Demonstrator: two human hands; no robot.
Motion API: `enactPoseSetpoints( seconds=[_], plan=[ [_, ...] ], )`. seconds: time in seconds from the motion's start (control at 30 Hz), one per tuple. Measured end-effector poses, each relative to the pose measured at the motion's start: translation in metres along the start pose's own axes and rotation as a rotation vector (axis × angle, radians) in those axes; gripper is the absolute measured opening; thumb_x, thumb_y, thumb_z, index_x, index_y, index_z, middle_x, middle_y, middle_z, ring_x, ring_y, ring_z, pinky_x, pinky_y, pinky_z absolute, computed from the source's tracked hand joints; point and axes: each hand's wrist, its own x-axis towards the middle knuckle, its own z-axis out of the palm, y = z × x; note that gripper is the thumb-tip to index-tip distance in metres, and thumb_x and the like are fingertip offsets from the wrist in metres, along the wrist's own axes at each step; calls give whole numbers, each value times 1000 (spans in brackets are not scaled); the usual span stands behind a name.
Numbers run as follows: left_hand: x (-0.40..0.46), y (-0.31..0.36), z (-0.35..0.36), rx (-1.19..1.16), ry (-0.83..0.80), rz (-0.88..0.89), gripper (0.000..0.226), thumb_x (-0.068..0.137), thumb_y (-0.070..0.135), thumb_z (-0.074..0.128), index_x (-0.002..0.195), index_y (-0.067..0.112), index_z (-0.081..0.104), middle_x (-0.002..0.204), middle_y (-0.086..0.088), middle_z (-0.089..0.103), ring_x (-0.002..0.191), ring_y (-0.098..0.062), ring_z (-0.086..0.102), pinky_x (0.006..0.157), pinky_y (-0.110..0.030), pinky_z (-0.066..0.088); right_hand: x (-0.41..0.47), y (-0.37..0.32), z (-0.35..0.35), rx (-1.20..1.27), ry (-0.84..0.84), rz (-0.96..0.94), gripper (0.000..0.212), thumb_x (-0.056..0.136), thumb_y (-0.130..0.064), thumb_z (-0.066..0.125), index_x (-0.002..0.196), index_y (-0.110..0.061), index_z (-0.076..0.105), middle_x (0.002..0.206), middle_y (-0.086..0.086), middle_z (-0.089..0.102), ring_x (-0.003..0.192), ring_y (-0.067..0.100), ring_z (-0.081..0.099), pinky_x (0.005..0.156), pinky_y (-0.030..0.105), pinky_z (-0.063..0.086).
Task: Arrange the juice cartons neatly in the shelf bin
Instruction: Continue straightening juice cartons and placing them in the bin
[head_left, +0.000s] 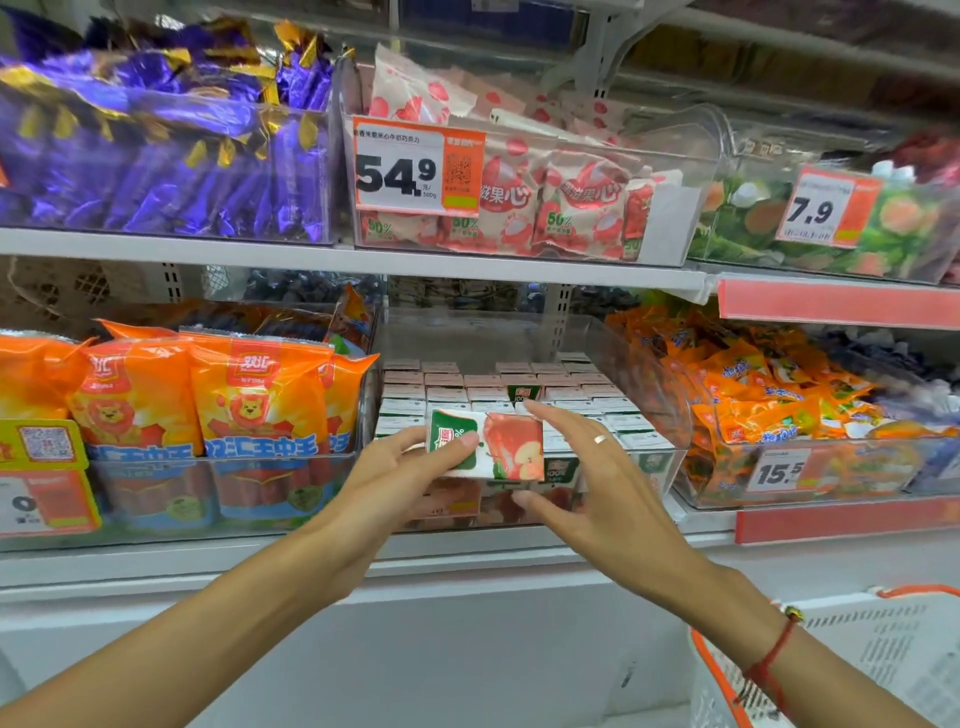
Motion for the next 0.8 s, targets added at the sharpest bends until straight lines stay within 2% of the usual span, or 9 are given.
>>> enactPoseSetpoints(
  seconds=[0.07,0.17,0.3,0.37,0.5,0.63,0.73,0.8],
  plan=[
    [13,10,3,-24,90,48,31,86,36,70,113,21,64,101,3,76,93,-12,72,86,-28,56,8,19,-2,-7,3,119,63,93,-44,58,147,-40,25,146,-24,30,134,-8,24,106,11,20],
    [49,25,15,-49,248,143,25,90,28,67,111,16,61,106,-2,70,93,-10,68,76,-20,57,15,52,-5,-216,-69,245,55,99,-47,41,149,-27,30,156,-7,30,144,10,24,115,25,19],
    [108,26,41,133,349,208,27,91,26,68,111,16,53,109,-6,66,98,-20,63,90,-39,53,18,74,-2,-381,-148,244,65,93,-60,18,144,-28,41,151,-8,40,141,10,30,113,27,16],
    [130,19,50,280,357,241,29,90,28,69,112,19,51,113,-4,66,96,-19,61,83,-35,50,17,77,1,-402,-135,235,73,88,-65,10,143,-30,43,150,-11,42,140,9,32,112,26,18],
    [152,8,56,704,326,348,46,90,32,67,131,19,50,124,-2,62,108,-25,58,79,-32,46,16,80,3,-432,-109,218,77,85,-66,4,142,-32,43,150,-13,40,139,6,30,109,22,15],
    [157,13,50,1112,264,491,54,90,44,63,140,32,45,134,0,58,118,-28,56,86,-37,45,15,81,6,-437,-97,216,78,85,-66,1,143,-33,42,150,-14,39,139,5,28,108,20,11],
    [166,32,48,1270,114,409,58,91,40,64,143,32,42,137,-2,57,120,-30,55,92,-40,45,14,82,6,-444,-93,211,77,86,-66,0,143,-33,41,150,-14,38,140,5,27,108,20,10],
    [178,44,50,1324,-22,320,59,92,35,63,145,25,41,140,-4,54,122,-29,53,96,-36,43,14,82,6,-449,-92,202,77,86,-66,0,143,-32,41,150,-14,39,140,5,27,108,20,11]
  ],
)
